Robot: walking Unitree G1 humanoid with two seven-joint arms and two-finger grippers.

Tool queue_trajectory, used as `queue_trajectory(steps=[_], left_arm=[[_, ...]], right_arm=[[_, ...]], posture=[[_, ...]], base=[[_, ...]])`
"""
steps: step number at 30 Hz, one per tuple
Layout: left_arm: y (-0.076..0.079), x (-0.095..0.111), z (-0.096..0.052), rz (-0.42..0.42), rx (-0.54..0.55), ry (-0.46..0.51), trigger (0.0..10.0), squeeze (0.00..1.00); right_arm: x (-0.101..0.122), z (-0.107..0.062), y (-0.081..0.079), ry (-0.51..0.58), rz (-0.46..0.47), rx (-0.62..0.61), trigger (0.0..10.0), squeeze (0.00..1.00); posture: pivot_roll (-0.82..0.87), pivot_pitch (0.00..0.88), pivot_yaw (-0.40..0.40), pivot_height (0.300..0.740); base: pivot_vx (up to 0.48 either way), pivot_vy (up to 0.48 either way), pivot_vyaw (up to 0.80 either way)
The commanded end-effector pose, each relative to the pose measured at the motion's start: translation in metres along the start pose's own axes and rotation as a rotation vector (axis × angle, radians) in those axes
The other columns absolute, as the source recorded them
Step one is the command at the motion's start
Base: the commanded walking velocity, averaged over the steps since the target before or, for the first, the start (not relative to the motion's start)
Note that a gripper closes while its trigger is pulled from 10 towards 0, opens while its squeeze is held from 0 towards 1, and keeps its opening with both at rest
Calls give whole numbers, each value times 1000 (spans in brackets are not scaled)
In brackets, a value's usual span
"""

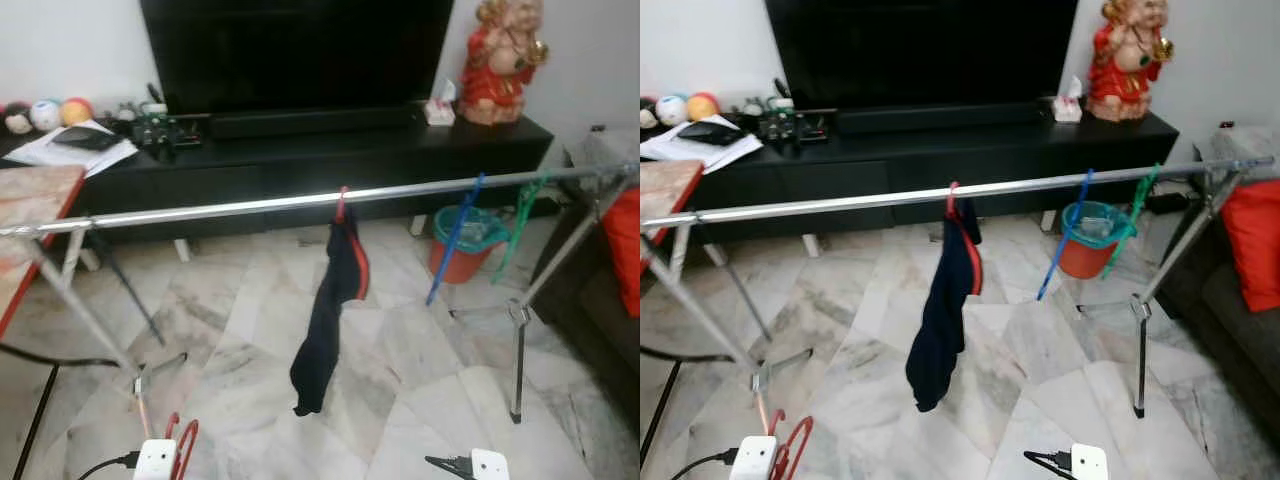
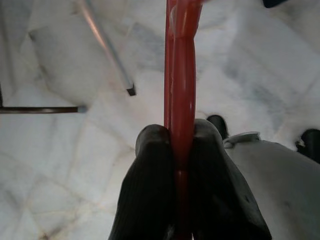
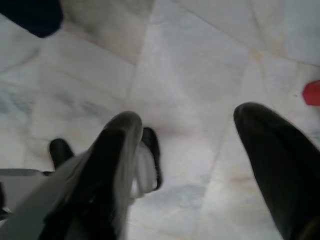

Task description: Hang hanger

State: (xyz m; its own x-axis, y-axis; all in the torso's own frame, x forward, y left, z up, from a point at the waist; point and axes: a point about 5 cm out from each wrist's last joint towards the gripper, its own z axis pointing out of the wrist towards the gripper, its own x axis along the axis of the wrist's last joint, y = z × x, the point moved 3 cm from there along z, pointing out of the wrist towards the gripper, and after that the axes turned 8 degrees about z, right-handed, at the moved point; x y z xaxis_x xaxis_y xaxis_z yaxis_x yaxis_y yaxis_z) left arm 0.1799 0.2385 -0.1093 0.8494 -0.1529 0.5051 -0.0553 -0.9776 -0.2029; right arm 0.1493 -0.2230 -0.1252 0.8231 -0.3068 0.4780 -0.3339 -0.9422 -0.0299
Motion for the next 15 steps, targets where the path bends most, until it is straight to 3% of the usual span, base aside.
queue_trajectory(steps=[1,9,15], left_arm=[[-1,-7,-1,8,-1,-12,10000,0],[2,-11,-2,10,-7,-20,10000,0],[12,-10,-1,11,-19,-21,10000,0]], right_arm=[[6,0,1,18,1,0,10000,0],[6,0,1,15,-4,3,10000,0],[6,0,1,13,-11,3,10000,0]], posture=[[-60,0,-7,740],[-58,0,-9,740],[-58,0,-10,740]], base=[[307,0,0],[289,0,0],[281,0,0]])
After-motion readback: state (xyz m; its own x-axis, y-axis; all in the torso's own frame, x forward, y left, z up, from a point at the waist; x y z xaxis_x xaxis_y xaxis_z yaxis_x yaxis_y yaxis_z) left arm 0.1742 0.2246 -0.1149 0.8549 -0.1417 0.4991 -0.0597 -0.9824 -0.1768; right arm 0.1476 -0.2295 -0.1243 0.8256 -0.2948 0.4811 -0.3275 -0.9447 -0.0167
